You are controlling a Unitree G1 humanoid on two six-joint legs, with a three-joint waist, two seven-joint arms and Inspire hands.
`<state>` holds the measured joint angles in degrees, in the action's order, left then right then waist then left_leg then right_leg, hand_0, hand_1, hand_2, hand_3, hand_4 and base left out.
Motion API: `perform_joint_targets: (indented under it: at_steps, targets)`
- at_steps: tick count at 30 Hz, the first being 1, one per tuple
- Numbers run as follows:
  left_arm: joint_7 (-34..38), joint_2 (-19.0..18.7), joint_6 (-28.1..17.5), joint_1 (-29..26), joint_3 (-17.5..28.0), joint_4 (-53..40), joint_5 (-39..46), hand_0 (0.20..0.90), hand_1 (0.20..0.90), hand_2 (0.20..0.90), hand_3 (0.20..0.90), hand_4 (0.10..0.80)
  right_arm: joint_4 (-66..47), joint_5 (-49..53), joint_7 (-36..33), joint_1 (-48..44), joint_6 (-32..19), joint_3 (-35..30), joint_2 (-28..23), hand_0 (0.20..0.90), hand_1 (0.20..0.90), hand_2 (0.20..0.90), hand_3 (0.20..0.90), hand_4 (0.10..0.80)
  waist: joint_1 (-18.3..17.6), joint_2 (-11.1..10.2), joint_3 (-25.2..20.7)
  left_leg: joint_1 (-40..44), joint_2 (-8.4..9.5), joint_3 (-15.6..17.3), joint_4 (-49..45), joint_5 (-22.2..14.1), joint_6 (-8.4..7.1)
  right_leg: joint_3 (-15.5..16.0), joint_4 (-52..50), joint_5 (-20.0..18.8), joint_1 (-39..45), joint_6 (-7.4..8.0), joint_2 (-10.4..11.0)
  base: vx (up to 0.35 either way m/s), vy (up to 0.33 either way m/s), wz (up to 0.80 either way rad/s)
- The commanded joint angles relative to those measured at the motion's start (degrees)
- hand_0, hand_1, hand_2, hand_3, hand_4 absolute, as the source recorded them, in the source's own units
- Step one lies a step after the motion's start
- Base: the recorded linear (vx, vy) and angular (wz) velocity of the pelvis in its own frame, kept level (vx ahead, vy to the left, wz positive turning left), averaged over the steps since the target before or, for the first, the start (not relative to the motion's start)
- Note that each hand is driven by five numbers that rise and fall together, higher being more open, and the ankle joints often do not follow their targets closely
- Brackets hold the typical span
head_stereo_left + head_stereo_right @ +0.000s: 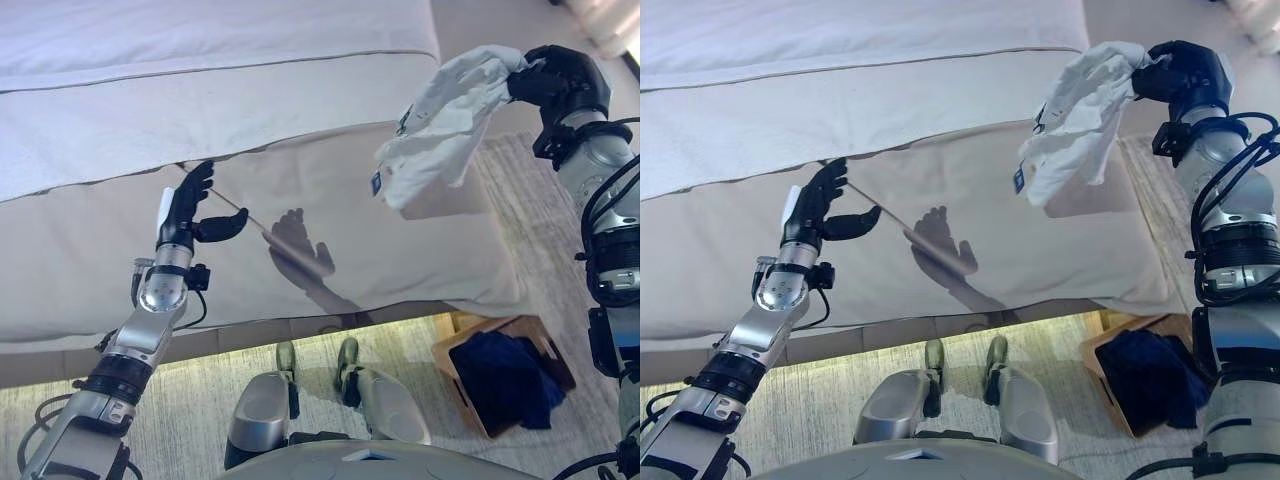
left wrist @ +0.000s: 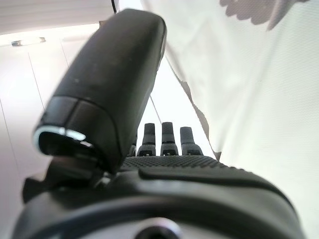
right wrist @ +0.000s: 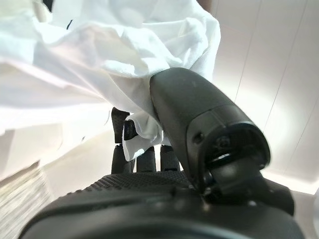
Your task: Pick up the clothes from the bed and place them into the basket
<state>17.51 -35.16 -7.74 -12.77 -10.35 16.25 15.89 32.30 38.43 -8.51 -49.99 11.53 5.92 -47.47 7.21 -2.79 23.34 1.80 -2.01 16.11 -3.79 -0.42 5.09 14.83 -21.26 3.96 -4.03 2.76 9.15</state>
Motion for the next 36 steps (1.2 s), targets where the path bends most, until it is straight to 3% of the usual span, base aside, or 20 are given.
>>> perform_joint_targets:
  at_steps: [1,3,6,15,29,36]
  targets:
    - [2.9,-1.3,-6.3,2.8,-0.1,-4.0,0.6,0.900,0.900,0.900,0.900,0.800,-2.1,2.9,-1.3,-0.2,-12.1,0.9,-2.4,0.300,0.300,0.300,0.200,0.100,1.0,-0.3,-14.9,-1.3,3.50,-10.5,-3.4,-5.2,-4.08,0.8,16.8,-4.0,9.3,2.55,0.8,-0.068,-0.135,-0.78]
    - [3.9,-0.3,-5.9,2.2,-0.5,-3.7,1.0,0.900,0.900,0.900,0.900,0.800,-1.4,2.7,-2.2,-1.7,-12.4,1.6,-2.1,0.300,0.300,0.300,0.200,0.100,0.8,-0.8,-15.3,-1.5,2.95,-10.0,-3.2,-5.0,-5.03,-0.4,20.2,-4.5,9.6,2.85,0.0,-0.040,-0.134,-0.80]
    - [4.2,2.0,-5.0,1.6,-1.1,-3.3,0.5,0.900,0.900,0.900,0.900,0.800,-0.5,3.2,-3.7,-4.8,-11.0,2.5,-4.3,0.300,0.300,0.300,0.200,0.100,-0.4,-1.2,-16.1,-0.6,2.24,-9.8,-1.3,-4.2,-6.01,-1.9,21.7,-4.5,9.5,1.89,-1.4,-0.021,-0.112,-0.38]
    - [1.1,3.3,-6.4,1.5,-3.2,0.3,-0.5,0.900,0.900,0.900,0.900,0.800,-1.8,5.1,-5.3,-0.5,-9.6,-2.1,-8.8,0.300,0.300,0.300,0.200,0.100,-4.8,-0.5,-17.8,3.2,1.14,-8.6,5.8,-1.5,-7.09,-3.6,23.5,-4.6,9.9,0.96,-4.4,0.000,-0.100,-0.16]
    - [-1.6,3.5,-5.8,1.9,-4.0,0.9,-1.3,0.900,0.900,0.900,0.900,0.800,-4.8,2.8,-7.6,9.4,-7.9,-8.5,-7.1,0.300,0.300,0.300,0.200,0.100,-9.2,1.3,-16.4,4.6,-0.21,-6.4,6.2,-1.6,-7.29,-6.7,23.3,-4.8,8.5,0.77,-5.5,0.013,-0.084,-0.13]
    - [-2.6,3.6,-5.8,1.1,-5.1,-0.3,-1.8,0.900,0.900,0.900,0.900,0.800,-3.0,2.4,-9.8,13.5,-8.0,-11.4,-4.9,0.300,0.300,0.300,0.200,0.100,-10.7,3.7,-14.4,4.0,-0.49,-5.7,6.8,-1.1,-7.74,-7.5,23.4,-5.0,7.2,0.68,-5.7,-0.040,-0.059,-0.11]
